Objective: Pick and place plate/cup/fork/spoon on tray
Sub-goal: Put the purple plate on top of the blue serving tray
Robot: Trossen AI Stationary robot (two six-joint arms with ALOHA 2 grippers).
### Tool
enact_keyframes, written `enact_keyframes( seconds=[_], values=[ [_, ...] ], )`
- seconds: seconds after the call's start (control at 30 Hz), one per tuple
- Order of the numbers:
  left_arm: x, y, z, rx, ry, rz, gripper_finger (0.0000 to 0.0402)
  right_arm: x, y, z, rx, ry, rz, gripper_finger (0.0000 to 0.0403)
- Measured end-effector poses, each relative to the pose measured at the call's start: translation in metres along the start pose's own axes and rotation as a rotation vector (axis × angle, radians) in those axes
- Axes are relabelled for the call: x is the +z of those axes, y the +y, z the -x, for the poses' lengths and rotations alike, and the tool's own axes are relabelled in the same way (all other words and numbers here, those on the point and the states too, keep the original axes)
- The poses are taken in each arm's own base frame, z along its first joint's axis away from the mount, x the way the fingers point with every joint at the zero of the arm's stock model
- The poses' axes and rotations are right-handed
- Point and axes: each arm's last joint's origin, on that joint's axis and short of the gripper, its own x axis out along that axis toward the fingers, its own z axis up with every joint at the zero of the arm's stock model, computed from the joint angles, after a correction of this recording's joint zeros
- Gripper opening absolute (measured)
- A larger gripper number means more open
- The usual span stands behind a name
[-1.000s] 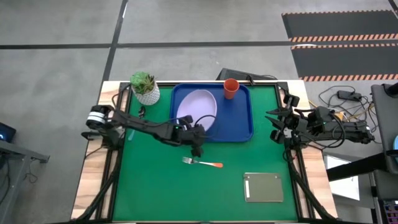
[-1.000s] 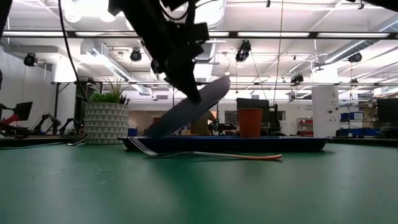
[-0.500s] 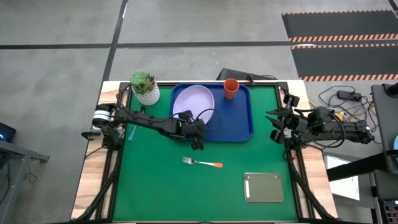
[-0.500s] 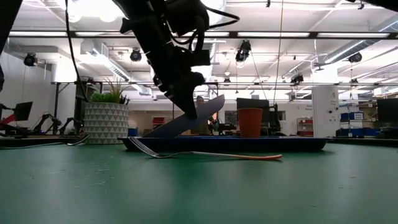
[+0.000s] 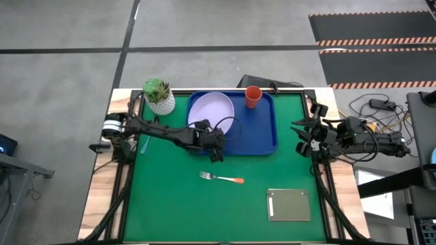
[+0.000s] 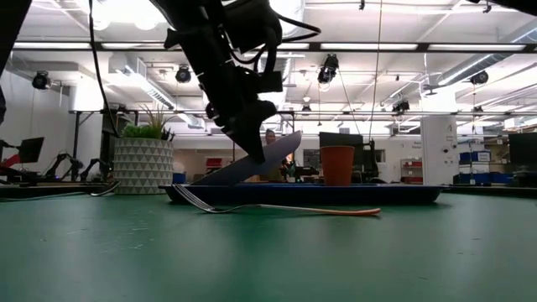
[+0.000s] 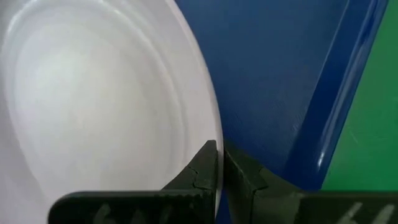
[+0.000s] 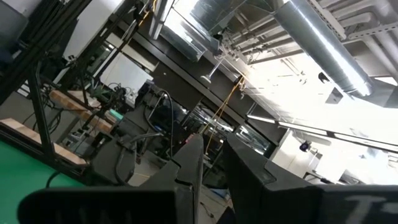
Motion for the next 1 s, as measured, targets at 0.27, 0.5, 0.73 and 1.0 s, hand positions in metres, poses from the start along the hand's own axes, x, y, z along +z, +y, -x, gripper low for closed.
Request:
enact_keyframes(
  seconds=[0.27, 0.5, 0.73, 1.0],
  values=[
    [-0.004, 0.004, -0.005, 0.004, 0.015, 0.008, 0.0, 0.0, 0.0, 0.0, 0.0, 0.0, -0.001, 0.0052],
    [-0.009, 0.006, -0.009, 0.002, 0.015, 0.022, 0.0, 0.0, 0.0, 0.0, 0.0, 0.0, -0.003, 0.0052],
    [-0.008, 0.006, -0.01, 0.0, 0.006, 0.029, 0.0, 0.0, 0.0, 0.0, 0.001, 0.001, -0.003, 0.0052],
    [-0.008, 0.01, -0.012, -0.014, 0.013, 0.062, 0.0031, 0.0, 0.0, 0.0, 0.001, 0.001, -0.003, 0.0052]
  ],
)
